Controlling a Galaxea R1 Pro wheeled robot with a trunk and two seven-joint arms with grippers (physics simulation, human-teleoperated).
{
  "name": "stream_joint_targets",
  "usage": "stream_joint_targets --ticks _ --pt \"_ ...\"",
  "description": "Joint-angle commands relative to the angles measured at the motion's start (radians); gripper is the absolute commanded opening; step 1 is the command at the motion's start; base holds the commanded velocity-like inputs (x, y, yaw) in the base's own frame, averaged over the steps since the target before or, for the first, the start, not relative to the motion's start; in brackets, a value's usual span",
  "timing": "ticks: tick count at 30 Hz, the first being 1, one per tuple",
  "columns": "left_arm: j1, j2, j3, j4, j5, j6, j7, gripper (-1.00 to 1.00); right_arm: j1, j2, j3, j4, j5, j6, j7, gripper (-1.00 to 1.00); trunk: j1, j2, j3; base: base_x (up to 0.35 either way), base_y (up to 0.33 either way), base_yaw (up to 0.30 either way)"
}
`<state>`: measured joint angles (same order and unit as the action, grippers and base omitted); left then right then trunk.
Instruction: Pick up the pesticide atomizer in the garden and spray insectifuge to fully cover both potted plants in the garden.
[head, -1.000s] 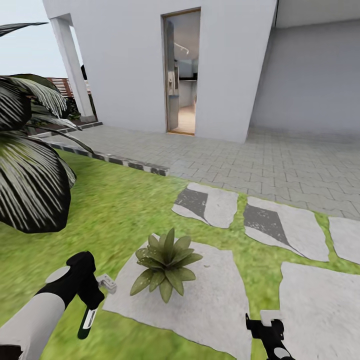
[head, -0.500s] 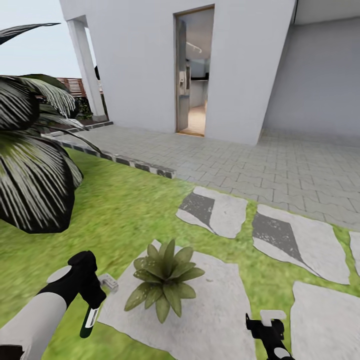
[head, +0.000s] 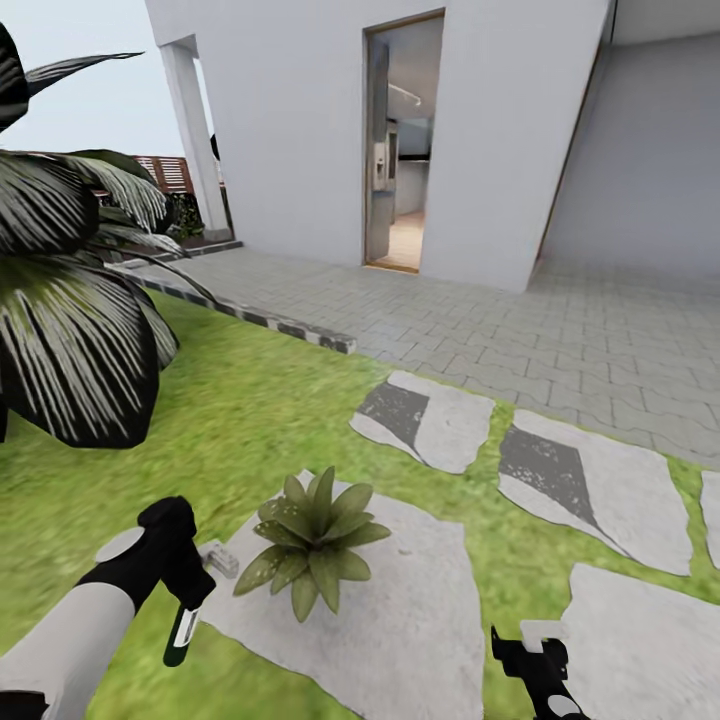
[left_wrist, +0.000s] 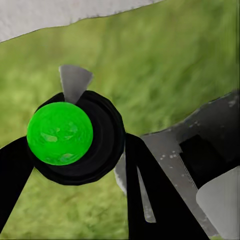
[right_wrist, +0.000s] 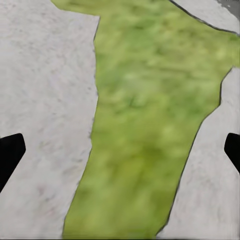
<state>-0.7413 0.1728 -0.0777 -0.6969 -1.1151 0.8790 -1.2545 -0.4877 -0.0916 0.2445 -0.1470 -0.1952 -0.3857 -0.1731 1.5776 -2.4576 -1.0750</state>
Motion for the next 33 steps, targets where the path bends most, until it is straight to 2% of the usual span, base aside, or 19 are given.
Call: stream_joint_targets --ticks 1,9,17,29,33 --pt "-0.001 -0.001 -0.004 -0.012 -0.008 0.01 -0.01 -1.0 0.0 0.0 0.009 0.0 -0.009 -0.002 -0.003 1.0 -0.001 0.0 -0.001 -0.222 -0.204 0.222" --pt "-0.001 -0.012 -0.004 -0.027 -0.007 0.012 -0.01 -1.0 0.0 -0.005 0.009 0.001 -0.008 -0.002 -0.002 1.0 -0.001 0.0 -0.001 -0.069 -0.252 0.038" --pt "-0.001 -0.015 -0.004 -0.026 -0.005 0.012 -0.01 -1.0 0.0 -0.003 0.009 0.0 -0.009 -0.002 -0.002 1.0 -0.001 0.0 -0.001 0.082 -0.272 0.013" --pt "0.002 -0.012 -0.004 -0.017 -0.005 0.012 -0.01 -1.0 0.0 -0.001 0.009 0.0 -0.009 -0.002 -0.003 1.0 -0.001 0.0 -0.001 0.038 -0.27 0.253" --pt "0.002 -0.012 -0.003 -0.015 -0.005 0.012 -0.01 -1.0 0.0 -0.001 0.009 0.0 -0.009 -0.002 -0.003 1.0 -0.001 0.0 -0.001 -0.117 -0.247 0.277"
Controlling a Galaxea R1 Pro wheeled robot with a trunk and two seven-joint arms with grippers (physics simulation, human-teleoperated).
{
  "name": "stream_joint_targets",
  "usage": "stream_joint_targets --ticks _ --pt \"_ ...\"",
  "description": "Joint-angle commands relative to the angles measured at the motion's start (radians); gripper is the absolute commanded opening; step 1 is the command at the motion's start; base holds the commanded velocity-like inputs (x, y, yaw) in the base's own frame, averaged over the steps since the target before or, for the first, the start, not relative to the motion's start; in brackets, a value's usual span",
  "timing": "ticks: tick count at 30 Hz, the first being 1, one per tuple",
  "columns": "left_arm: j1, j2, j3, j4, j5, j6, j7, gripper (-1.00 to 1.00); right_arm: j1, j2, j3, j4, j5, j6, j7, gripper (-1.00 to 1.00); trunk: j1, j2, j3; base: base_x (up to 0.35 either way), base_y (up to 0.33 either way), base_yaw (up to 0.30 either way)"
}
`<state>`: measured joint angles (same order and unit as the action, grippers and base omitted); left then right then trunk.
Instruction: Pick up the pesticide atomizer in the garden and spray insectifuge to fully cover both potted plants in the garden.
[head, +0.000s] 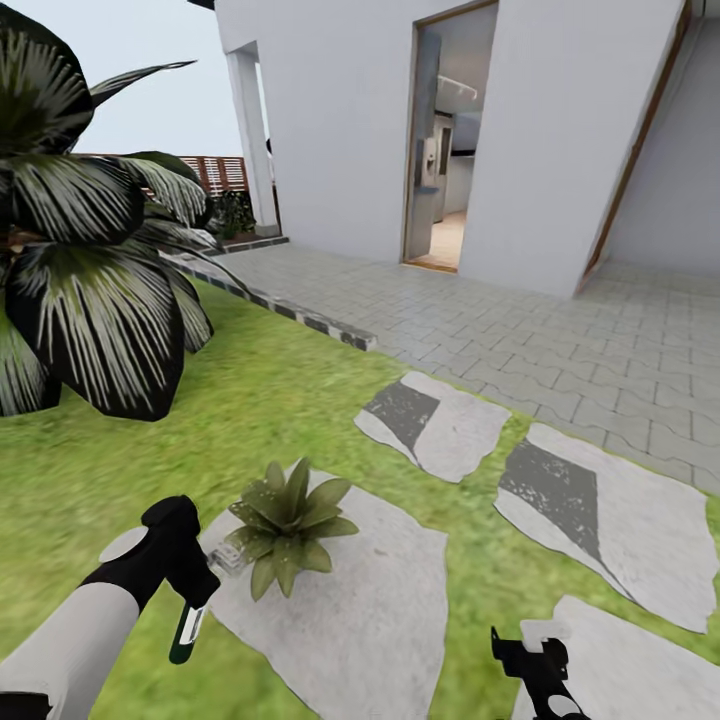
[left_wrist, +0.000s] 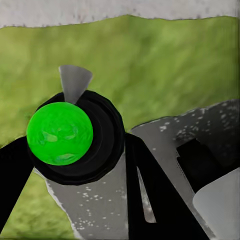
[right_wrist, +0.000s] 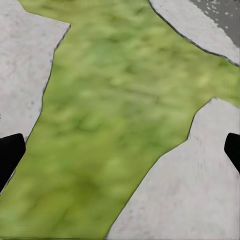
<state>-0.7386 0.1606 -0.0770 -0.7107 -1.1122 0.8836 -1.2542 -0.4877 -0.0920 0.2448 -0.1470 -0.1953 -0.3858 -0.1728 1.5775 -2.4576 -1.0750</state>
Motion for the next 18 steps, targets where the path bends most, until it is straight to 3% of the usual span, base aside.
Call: stream_joint_targets --ticks 1,6,10,18 --pt "-0.001 0.0 -0.002 0.0 -0.008 0.008 -0.01 -1.0 0.0 -0.001 0.009 0.0 -0.009 -0.002 -0.003 1.0 -0.001 0.0 -0.001 -0.209 -0.207 0.277" --pt "0.007 0.0 -0.003 0.001 -0.008 0.008 -0.01 -1.0 0.0 -0.001 0.008 0.0 -0.009 -0.002 -0.002 1.0 -0.001 0.0 -0.001 -0.243 -0.069 0.272" --pt "0.01 0.0 0.006 0.002 -0.006 0.008 -0.01 -1.0 0.0 -0.001 0.009 0.0 -0.009 -0.002 -0.002 1.0 -0.001 0.0 -0.001 -0.025 -0.003 0.065" --pt "0.011 -0.001 0.009 0.002 0.0 0.01 -0.01 -1.0 0.0 0.0 0.009 0.0 -0.009 -0.002 -0.002 1.0 -0.001 0.0 -0.001 0.251 -0.005 0.004"
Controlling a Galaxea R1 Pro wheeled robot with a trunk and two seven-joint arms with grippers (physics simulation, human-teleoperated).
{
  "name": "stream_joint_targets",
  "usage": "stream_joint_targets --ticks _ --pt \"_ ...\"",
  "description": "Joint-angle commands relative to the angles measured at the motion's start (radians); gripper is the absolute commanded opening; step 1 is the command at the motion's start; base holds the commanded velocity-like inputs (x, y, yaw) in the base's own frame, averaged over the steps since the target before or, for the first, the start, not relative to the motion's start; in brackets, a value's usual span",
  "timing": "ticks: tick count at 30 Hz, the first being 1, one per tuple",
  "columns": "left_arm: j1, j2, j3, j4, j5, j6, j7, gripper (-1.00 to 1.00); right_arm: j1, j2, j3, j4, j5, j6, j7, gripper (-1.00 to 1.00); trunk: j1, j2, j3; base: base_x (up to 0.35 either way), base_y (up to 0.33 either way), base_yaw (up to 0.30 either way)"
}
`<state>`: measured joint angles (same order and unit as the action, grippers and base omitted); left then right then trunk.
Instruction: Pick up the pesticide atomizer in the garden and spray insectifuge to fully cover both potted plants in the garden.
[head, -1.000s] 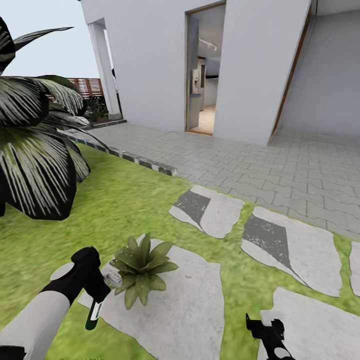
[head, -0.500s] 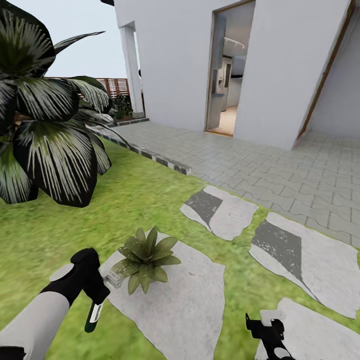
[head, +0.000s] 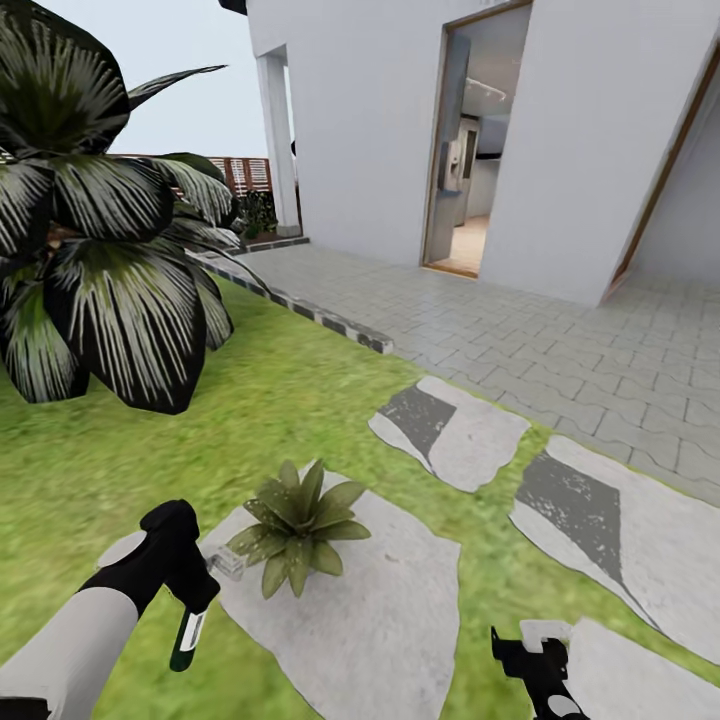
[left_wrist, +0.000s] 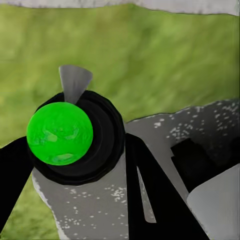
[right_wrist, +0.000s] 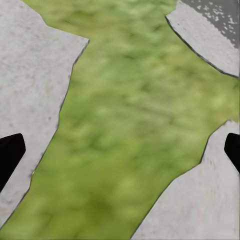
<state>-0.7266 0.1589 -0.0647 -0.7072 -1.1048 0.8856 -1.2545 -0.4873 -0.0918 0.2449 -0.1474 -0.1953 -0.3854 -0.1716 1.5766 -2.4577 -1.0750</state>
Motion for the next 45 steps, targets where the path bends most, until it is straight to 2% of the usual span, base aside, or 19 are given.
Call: stream_joint_targets --ticks 1,4,13,18,24,25,26,28,29,30,33,45 --pt "0.0 0.001 -0.004 -0.001 -0.006 0.014 -0.009 -1.0 0.0 0.0 0.009 0.0 -0.009 -0.003 -0.003 1.0 0.0 0.0 -0.001 0.318 -0.091 0.0" --pt "0.001 0.002 -0.004 -0.001 -0.006 0.038 -0.008 -1.0 0.0 0.0 0.01 0.0 -0.009 -0.003 -0.003 1.0 0.0 0.0 -0.001 0.298 -0.166 0.0" --pt "0.004 0.004 -0.008 0.0 -0.01 0.043 -0.001 -1.0 0.0 0.0 0.01 0.0 -0.009 -0.003 -0.003 1.0 0.0 0.0 -0.001 0.242 -0.169 0.19" --pt "0.051 0.012 -0.007 0.0 -0.015 0.042 0.002 -1.0 0.0 -0.002 0.009 0.001 -0.008 -0.003 -0.003 1.0 0.0 0.0 -0.001 0.017 -0.012 0.081" --pt "0.063 0.014 -0.002 0.001 -0.009 0.041 0.005 -1.0 0.0 -0.005 0.009 0.002 -0.007 -0.003 -0.003 1.0 0.0 0.0 -0.001 0.0 0.0 0.002" --pt "0.076 0.014 0.001 0.001 -0.007 0.039 0.022 -1.0 0.0 -0.005 0.009 0.002 -0.007 -0.003 -0.002 1.0 0.0 0.0 -0.001 0.0 0.0 0.0" --pt "0.087 0.015 0.018 0.001 -0.006 0.037 0.061 -1.0 0.0 -0.005 0.009 0.002 -0.007 -0.003 -0.002 1.0 0.0 0.0 -0.001 0.0 0.0 0.0" --pt "0.109 0.017 0.043 0.001 -0.005 0.034 0.094 -1.0 0.0 -0.005 0.009 0.001 -0.007 -0.003 -0.002 1.0 0.0 0.0 -0.001 0.0 0.0 0.0" --pt "0.122 0.018 0.058 0.001 -0.004 0.033 0.1 -1.0 0.0 -0.005 0.009 0.001 -0.008 -0.003 -0.002 1.0 0.0 0.0 -0.001 0.0 0.0 0.0" --pt "0.137 0.016 0.094 -0.003 -0.004 0.03 0.108 -1.0 0.0 -0.002 0.01 0.0 -0.008 -0.003 -0.002 1.0 0.0 0.0 -0.001 0.0 0.0 0.0" --pt "0.145 0.006 0.122 -0.013 -0.004 0.028 0.112 -1.0 0.0 -0.001 0.01 0.0 -0.008 -0.003 -0.002 1.0 0.0 0.0 -0.001 0.0 0.0 0.005" --pt "0.145 0.0 0.128 -0.019 -0.004 0.027 0.115 -1.0 0.0 0.0 0.01 0.0 -0.008 -0.003 -0.003 1.0 0.0 0.0 -0.004 0.054 -0.055 0.161"
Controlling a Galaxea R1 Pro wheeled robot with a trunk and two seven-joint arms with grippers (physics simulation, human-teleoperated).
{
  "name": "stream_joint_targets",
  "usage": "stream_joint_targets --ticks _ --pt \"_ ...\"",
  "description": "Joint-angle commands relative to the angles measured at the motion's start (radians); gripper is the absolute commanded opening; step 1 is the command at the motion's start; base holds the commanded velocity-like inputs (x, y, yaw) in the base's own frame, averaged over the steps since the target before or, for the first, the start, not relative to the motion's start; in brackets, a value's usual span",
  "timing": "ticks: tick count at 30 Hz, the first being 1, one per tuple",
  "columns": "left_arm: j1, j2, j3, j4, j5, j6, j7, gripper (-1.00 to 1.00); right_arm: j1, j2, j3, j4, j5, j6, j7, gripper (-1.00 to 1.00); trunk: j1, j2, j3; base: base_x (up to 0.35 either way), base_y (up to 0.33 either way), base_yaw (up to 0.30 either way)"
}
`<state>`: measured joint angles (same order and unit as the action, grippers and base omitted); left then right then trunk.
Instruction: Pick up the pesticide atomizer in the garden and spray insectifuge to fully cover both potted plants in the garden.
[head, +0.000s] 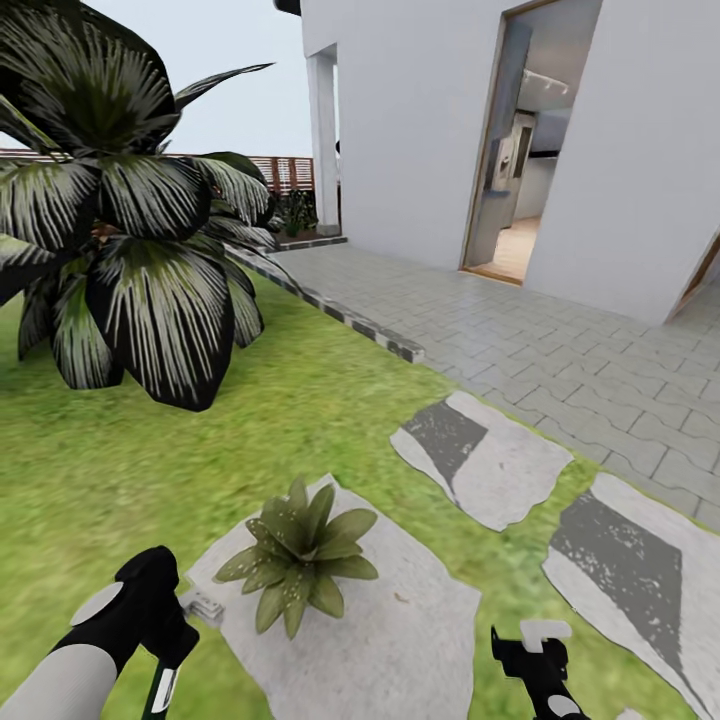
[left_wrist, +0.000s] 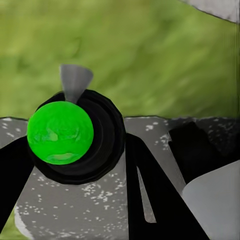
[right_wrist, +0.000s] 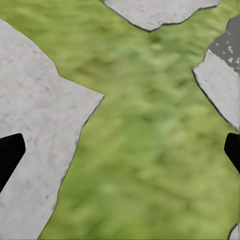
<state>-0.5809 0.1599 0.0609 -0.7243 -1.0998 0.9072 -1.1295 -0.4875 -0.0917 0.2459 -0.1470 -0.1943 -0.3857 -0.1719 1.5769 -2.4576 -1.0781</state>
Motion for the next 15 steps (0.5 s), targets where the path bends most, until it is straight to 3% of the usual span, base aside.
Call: stream_joint_targets --ticks 1,10,15 --pt "0.0 -0.001 0.003 -0.002 -0.009 0.006 -0.008 -1.0 0.0 0.0 0.009 0.0 -0.009 -0.002 -0.003 1.0 0.0 0.0 -0.001 0.162 -0.223 0.024" --pt "0.0 -0.006 0.0 -0.003 -0.012 0.006 0.0 -1.0 0.0 0.0 0.009 0.0 -0.008 -0.002 -0.003 1.0 0.0 0.0 -0.001 0.209 -0.148 0.004" --pt "-0.002 -0.005 0.007 -0.016 -0.011 0.006 0.069 -1.0 0.0 0.0 0.009 0.001 -0.008 -0.002 -0.003 1.0 0.0 0.0 -0.001 0.022 -0.008 0.187"
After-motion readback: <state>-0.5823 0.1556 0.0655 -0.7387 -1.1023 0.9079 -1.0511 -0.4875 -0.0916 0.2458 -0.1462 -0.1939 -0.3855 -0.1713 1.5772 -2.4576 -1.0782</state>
